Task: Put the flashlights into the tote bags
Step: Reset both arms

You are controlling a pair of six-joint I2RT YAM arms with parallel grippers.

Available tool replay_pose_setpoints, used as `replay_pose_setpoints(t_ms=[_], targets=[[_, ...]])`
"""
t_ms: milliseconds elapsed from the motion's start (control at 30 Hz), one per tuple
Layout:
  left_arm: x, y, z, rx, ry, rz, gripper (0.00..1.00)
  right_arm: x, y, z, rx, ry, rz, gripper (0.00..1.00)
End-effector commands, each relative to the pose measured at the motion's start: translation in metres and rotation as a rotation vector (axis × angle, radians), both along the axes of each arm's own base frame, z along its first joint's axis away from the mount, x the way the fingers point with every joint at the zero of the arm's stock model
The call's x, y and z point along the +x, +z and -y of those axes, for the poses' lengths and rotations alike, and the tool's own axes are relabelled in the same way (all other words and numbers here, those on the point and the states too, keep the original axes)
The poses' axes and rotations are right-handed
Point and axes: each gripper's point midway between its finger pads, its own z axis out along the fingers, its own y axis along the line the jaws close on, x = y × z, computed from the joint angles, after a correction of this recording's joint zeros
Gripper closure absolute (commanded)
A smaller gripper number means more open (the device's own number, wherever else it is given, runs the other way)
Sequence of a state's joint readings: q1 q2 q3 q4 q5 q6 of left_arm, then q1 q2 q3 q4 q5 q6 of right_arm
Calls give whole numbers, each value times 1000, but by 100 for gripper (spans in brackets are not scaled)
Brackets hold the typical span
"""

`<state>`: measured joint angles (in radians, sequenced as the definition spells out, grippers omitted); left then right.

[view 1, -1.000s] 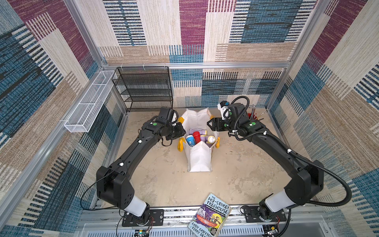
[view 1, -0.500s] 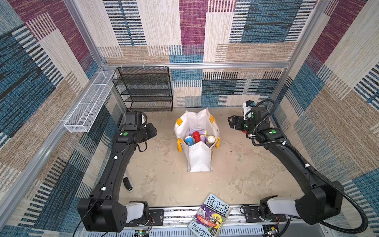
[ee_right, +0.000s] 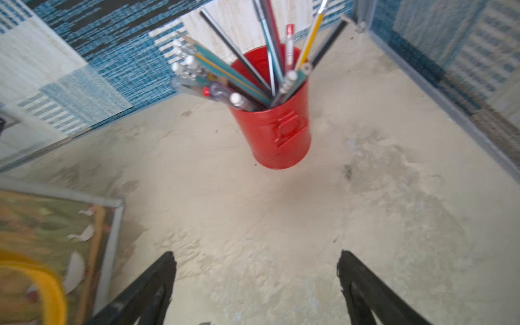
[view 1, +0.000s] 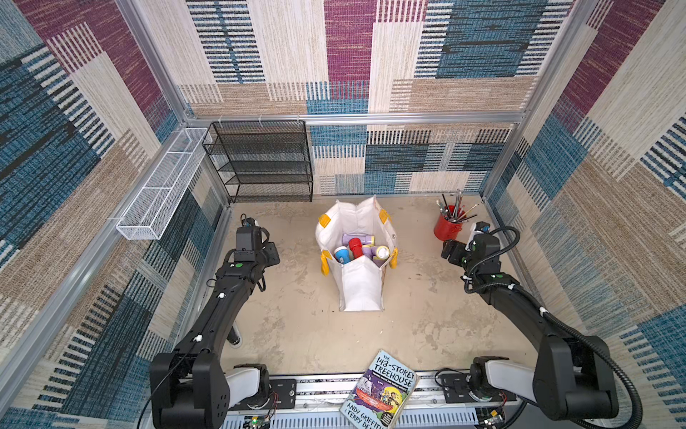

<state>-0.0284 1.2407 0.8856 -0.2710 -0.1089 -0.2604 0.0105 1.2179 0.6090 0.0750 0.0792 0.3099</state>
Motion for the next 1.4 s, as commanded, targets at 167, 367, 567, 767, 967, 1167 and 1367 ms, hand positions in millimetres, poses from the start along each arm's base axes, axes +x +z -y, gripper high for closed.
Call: replay_pose_setpoints(t_ms=[167, 367, 567, 767, 967, 1167, 1367], targets=[[13, -15, -21, 155, 34, 85, 63, -4, 25, 49, -188, -176, 274, 8], [17, -40, -27, 240, 18, 72, 63, -5, 6, 48, -190, -95, 308, 8], [22, -50, -22, 260, -16, 223, 63, -3, 7, 33, -193, -5, 403, 9], [26, -63, -16, 257, -50, 300, 62, -6, 12, 9, -218, 142, 488, 9], [27, -75, -13, 246, -68, 303, 62, -27, 11, -17, -254, 283, 592, 9], [29, -81, -15, 212, -80, 292, 43, -5, 0, -24, -260, 321, 507, 9], [30, -80, -16, 213, -80, 299, 0, -4, -1, -22, -263, 311, 499, 9]])
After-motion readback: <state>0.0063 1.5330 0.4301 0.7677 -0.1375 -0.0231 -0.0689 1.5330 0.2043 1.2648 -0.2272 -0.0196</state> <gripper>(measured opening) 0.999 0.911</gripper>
